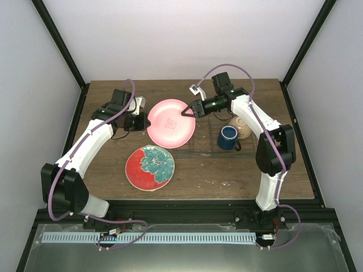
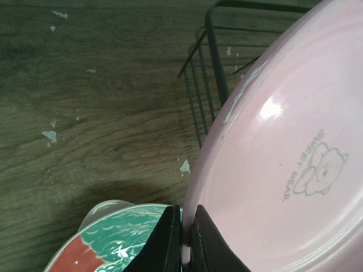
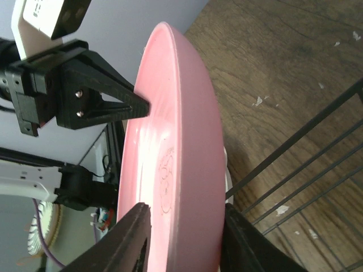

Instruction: Load the mixed dishes into the dish rack

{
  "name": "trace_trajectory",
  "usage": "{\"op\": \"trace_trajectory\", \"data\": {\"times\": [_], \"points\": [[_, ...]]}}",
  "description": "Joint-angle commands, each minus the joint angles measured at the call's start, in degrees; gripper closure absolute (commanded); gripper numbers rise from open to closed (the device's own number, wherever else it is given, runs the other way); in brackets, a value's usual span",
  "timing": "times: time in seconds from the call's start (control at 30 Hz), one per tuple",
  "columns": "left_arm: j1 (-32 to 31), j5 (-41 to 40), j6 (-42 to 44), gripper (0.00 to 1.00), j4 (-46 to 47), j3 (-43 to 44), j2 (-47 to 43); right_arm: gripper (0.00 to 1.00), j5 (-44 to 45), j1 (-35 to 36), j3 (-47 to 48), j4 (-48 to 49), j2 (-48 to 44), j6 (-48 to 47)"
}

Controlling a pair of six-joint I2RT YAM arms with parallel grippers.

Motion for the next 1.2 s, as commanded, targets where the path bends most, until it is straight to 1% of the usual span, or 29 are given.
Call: {"op": "trace_trajectory", "data": {"times": [0.0,0.1,0.2,0.27,0.37,0.47,0.6,0.67,0.7,0.73,0.77,0.83,1.03,1.17], "points": [[-0.2,0.2,0.4,1.00,2.0,1.7,0.6,0.85,-1.9,0.8,2.6,-0.4,0.3,-1.5],[-0.3,0.2,0.3,1.00,2.3,1.9,0.7,0.94,-0.5,0.8,3.1,-1.3,0.7,-2.1],[-0.2,0.1,0.3,0.98,2.2,2.3,0.8,0.99,1.9,0.8,4.5,-2.5,0.8,-3.5],[-0.2,0.2,0.5,0.95,2.1,2.4,0.8,0.99,3.9,0.8,5.6,-3.1,0.7,-4.8],[-0.2,0.1,0.8,0.87,1.5,3.0,0.8,0.99,6.7,0.8,7.3,-3.3,0.5,-6.6],[-0.2,0.3,1.0,0.71,0.6,3.8,0.6,0.99,10.0,0.8,9.1,-3.6,0.2,-9.0],[0.2,1.3,0.6,0.46,-0.4,4.9,-0.3,0.99,15.8,0.8,10.6,-4.3,-0.9,-13.0],[1.0,2.2,-0.1,0.23,-0.4,5.6,-1.0,0.99,19.4,0.8,10.3,-4.5,-2.2,-15.1],[1.6,2.8,-0.2,0.14,-0.4,6.4,-1.3,0.99,21.0,0.8,9.8,-4.2,-3.1,-16.0],[2.2,3.2,-0.5,0.06,-0.4,7.0,-1.6,0.99,22.3,0.8,9.0,-3.7,-4.3,-16.9],[3.0,3.5,-0.5,0.03,-0.3,7.7,-1.7,0.99,23.7,0.8,7.8,-2.9,-5.6,-17.7],[4.0,3.3,-0.3,0.00,-0.3,9.3,-1.6,0.99,26.3,0.8,4.8,-0.5,-9.0,-19.5],[5.2,2.0,0.0,0.00,1.1,12.0,1.0,0.99,32.9,0.8,-6.9,10.6,-20.3,-24.5],[5.5,2.8,0.5,0.00,1.6,12.8,3.3,0.99,38.3,0.8,-16.2,19.1,-27.6,-30.7]]}}
